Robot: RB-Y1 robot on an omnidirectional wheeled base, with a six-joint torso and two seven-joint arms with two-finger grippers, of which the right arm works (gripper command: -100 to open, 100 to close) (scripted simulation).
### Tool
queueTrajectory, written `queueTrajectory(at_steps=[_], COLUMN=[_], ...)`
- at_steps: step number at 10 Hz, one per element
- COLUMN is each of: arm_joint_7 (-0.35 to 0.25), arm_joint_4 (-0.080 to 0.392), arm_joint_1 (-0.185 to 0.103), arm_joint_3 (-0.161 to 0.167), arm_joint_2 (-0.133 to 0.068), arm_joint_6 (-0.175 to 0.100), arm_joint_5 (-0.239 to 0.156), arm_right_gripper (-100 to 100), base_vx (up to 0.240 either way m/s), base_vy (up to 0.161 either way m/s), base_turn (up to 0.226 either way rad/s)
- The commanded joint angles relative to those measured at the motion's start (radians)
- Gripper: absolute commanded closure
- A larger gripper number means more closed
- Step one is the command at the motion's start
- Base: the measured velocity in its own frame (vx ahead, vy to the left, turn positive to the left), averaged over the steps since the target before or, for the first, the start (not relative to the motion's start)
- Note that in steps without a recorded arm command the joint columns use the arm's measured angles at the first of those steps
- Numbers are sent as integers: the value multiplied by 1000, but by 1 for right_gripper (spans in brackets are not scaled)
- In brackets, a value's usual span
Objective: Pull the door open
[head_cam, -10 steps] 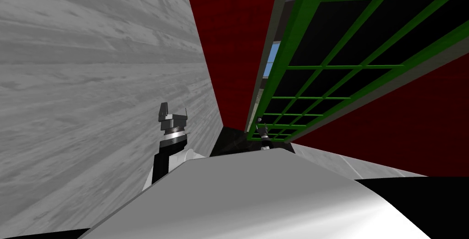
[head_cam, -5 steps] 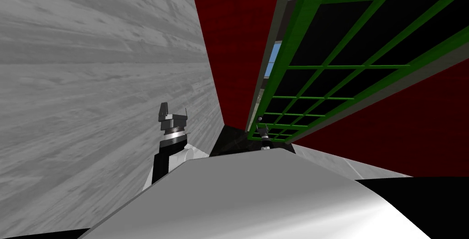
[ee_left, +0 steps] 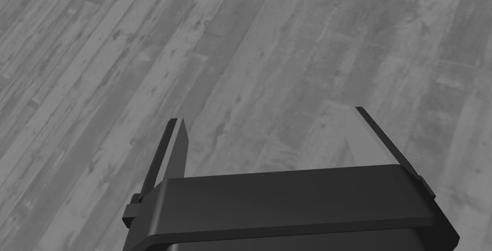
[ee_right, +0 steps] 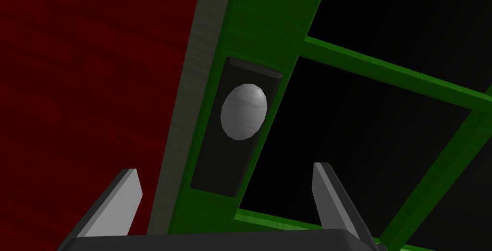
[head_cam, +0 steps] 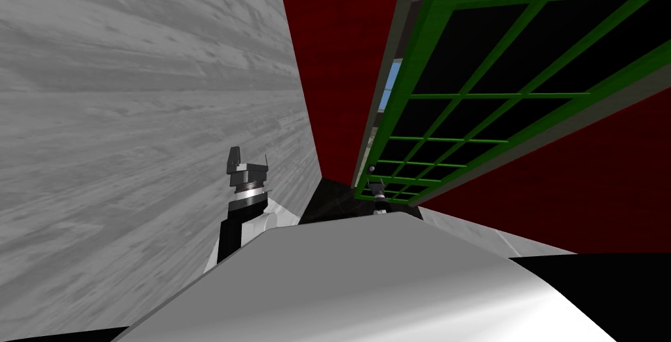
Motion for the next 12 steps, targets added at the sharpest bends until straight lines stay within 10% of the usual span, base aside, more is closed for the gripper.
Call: queueTrajectory(at_steps=[1, 12], arm_joint_7=[-50, -263], arm_joint_4=[-6, -22], arm_joint_1=[3, 13], arm_joint_3=[11, 44], arm_joint_2=[-4, -18], arm_joint_6=[-1, -3], arm_joint_5=[-27, -109], arm_right_gripper=[-100, -100], base_vx=[-64, -42], base_vy=[-10, -16], base_turn=[87, 39])
